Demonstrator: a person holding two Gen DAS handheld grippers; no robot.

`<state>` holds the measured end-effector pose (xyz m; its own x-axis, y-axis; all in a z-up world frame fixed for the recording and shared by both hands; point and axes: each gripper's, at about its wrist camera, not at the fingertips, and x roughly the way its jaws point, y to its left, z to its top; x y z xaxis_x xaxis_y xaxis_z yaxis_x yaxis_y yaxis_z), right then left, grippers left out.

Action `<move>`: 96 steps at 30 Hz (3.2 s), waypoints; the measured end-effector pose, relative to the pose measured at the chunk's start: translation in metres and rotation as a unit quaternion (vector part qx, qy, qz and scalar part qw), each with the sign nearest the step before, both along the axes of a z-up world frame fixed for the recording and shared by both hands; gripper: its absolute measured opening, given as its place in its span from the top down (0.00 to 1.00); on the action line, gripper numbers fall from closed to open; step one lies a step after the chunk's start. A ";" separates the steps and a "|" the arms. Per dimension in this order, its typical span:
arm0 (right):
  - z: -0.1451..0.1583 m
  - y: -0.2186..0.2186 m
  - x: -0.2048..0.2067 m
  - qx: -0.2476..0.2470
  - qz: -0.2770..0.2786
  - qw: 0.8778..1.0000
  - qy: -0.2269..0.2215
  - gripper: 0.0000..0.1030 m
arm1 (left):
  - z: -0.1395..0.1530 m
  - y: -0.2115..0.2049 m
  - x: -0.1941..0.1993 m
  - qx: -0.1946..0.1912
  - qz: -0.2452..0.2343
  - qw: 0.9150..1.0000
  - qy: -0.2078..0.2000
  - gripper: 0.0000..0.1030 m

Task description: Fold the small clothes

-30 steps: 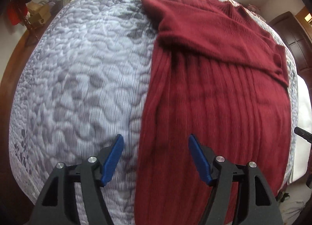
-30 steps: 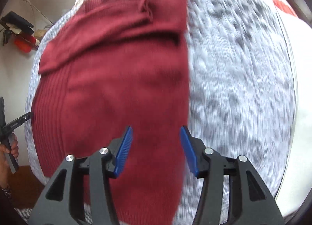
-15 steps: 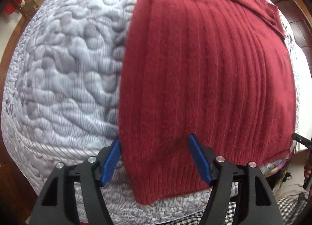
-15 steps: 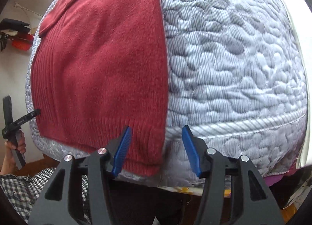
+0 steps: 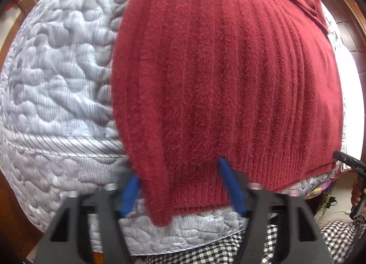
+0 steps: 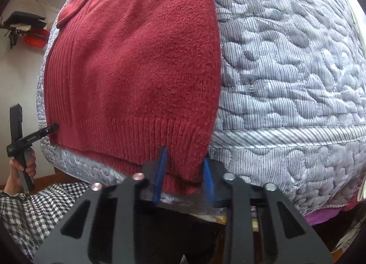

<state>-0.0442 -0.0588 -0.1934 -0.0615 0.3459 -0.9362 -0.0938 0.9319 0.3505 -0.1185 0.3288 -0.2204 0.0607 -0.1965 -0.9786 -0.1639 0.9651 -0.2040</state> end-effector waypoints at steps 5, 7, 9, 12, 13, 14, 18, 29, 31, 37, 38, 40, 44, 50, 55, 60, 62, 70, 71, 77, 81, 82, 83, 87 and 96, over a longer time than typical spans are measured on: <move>0.007 -0.014 -0.005 0.020 -0.009 1.000 0.003 0.94 | -0.009 0.015 -0.024 -0.032 0.024 0.999 0.001 0.85; 0.012 -0.020 -0.008 0.028 -0.006 1.000 -0.001 0.95 | -0.010 0.025 -0.032 -0.044 0.037 0.998 -0.002 0.88; 0.018 -0.029 -0.008 0.041 -0.010 0.999 -0.005 0.95 | -0.002 0.028 -0.035 -0.048 0.039 0.998 -0.013 0.90; 0.027 -0.033 -0.002 0.062 -0.017 0.998 -0.011 0.95 | 0.016 0.033 -0.036 -0.058 0.040 0.997 -0.037 0.91; 0.030 -0.035 -0.001 0.068 -0.019 0.997 -0.013 0.95 | 0.023 0.036 -0.035 -0.066 0.044 0.996 -0.045 0.91; 0.033 -0.036 -0.001 0.075 -0.020 0.997 -0.015 0.95 | 0.027 0.042 -0.034 -0.072 0.049 0.995 -0.053 0.91; 0.053 -0.038 0.012 0.106 -0.037 0.993 -0.030 0.95 | 0.051 0.057 -0.018 -0.097 0.070 0.989 -0.091 0.91; 0.077 -0.045 0.107 0.109 -0.057 0.990 -0.063 0.95 | 0.087 0.094 0.083 -0.109 0.111 0.976 -0.149 0.91; 0.071 -0.043 0.130 0.113 -0.063 0.990 -0.056 0.95 | 0.083 0.101 0.103 -0.108 0.124 0.976 -0.146 0.91; 0.044 -0.038 0.191 0.113 -0.074 0.990 -0.027 0.95 | 0.057 0.108 0.155 -0.112 0.161 0.974 -0.114 0.91; 0.040 -0.038 0.198 0.112 -0.075 0.991 -0.022 0.95 | 0.053 0.107 0.161 -0.111 0.163 0.974 -0.111 0.91; 0.032 -0.032 0.206 0.109 -0.075 0.991 -0.013 0.95 | 0.047 0.109 0.167 -0.111 0.168 0.974 -0.105 0.91; 0.023 -0.029 0.219 0.109 -0.077 0.991 0.002 0.94 | 0.040 0.117 0.170 -0.121 0.181 0.971 -0.095 0.91; 0.029 -0.044 0.224 0.102 -0.090 0.991 -0.014 0.69 | 0.046 0.130 0.167 -0.134 0.187 0.969 -0.088 0.71; 0.055 -0.057 0.217 0.069 -0.070 0.993 -0.063 0.63 | 0.079 0.151 0.158 -0.074 0.211 0.965 -0.136 0.45; 0.069 -0.033 0.208 0.021 0.020 0.994 -0.103 0.52 | 0.097 0.140 0.170 -0.003 0.146 0.976 -0.161 0.43; 0.066 -0.019 0.208 0.007 0.052 0.993 -0.109 0.51 | 0.096 0.126 0.179 0.014 0.103 0.982 -0.160 0.41; 0.037 0.005 0.221 -0.026 0.095 0.990 -0.098 0.47 | 0.067 0.083 0.209 0.033 0.007 0.991 -0.132 0.39; 0.034 0.007 0.222 -0.028 0.099 0.990 -0.099 0.47 | 0.065 0.080 0.211 0.036 0.000 0.991 -0.131 0.39; 0.024 0.015 0.232 -0.025 0.117 0.988 -0.094 0.58 | 0.056 0.059 0.224 0.044 -0.060 0.989 -0.129 0.40; 0.024 0.020 0.231 -0.023 0.143 0.985 -0.091 0.80 | 0.051 0.051 0.229 0.037 -0.087 0.988 -0.123 0.58; 0.024 0.019 0.231 -0.024 0.149 0.984 -0.092 0.86 | 0.048 0.050 0.229 0.033 -0.091 0.988 -0.121 0.72; 0.025 0.020 0.231 -0.023 0.150 0.984 -0.093 0.87 | 0.046 0.051 0.229 0.029 -0.093 0.988 -0.121 0.78; 0.034 0.020 0.228 -0.011 0.153 0.983 -0.101 0.87 | 0.045 0.053 0.229 0.024 -0.096 0.987 -0.126 0.85; 0.017 0.027 0.231 -0.019 0.160 0.983 -0.084 0.74 | 0.031 0.059 0.240 0.025 -0.094 0.990 -0.100 0.72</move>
<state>0.1872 -0.0319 -0.1769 -0.0051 0.2993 -0.9541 -0.4382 0.8570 0.2712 0.1218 0.3881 -0.1895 0.2208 -0.1740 -0.9597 0.0581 0.9846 -0.1651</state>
